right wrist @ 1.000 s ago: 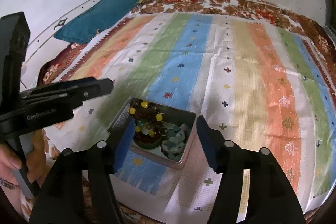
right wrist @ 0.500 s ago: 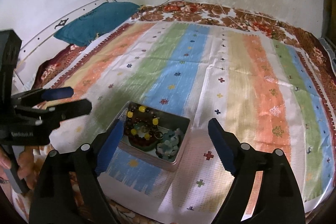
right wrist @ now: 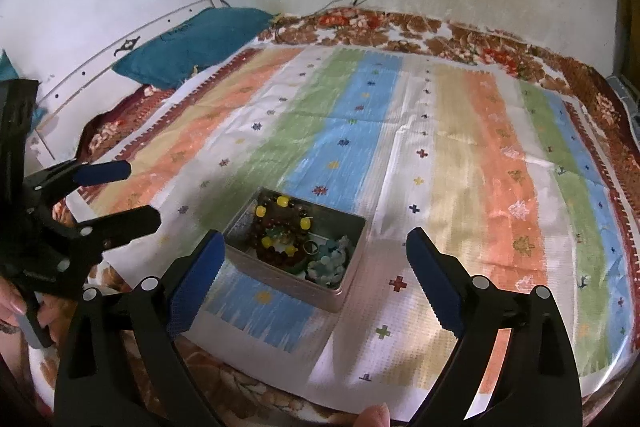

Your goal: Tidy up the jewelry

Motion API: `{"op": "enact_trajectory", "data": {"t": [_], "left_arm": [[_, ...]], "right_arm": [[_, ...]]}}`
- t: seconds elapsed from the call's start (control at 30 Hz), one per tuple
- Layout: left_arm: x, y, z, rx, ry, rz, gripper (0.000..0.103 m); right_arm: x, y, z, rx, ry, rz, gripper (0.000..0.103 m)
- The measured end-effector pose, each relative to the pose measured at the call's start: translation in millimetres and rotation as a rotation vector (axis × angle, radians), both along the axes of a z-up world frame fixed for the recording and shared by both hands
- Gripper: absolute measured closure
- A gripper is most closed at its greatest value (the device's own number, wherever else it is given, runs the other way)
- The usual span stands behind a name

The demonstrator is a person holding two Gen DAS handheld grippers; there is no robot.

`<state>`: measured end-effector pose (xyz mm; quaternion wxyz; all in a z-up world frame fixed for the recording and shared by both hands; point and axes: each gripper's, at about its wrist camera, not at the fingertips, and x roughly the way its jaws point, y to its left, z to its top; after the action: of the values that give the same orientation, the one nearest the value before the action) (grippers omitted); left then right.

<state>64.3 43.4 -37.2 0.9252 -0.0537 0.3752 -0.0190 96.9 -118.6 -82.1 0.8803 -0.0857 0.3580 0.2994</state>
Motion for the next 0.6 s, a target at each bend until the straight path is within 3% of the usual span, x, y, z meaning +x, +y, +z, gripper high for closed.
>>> {"op": "enact_trajectory", "data": {"t": [0.1, 0.23, 0.33, 0.6], "left_arm": [[-6.8, -5.1, 4.5, 0.025, -0.037, -0.014, 0.006], [-4.3, -9.6, -3.0, 0.019, 0.019, -0.055, 0.006], [-9.3, -14.4, -1.2, 0.059, -0.003, -0.042, 0.006], [-12.1, -25.8, -0.4, 0.13, -0.013, -0.048, 0.006]], "right_arm": [[-6.0, -6.9, 2.6, 0.016, 0.007, 0.0, 0.008], [-14.1, -15.9, 6.1, 0.016, 0.006, -0.021, 0.008], [-19.0, -20.0, 7.1, 0.015, -0.002, -0.027, 0.007], [-34.1, -21.9, 12.1, -0.015, -0.083, -0.051, 0.007]]}}
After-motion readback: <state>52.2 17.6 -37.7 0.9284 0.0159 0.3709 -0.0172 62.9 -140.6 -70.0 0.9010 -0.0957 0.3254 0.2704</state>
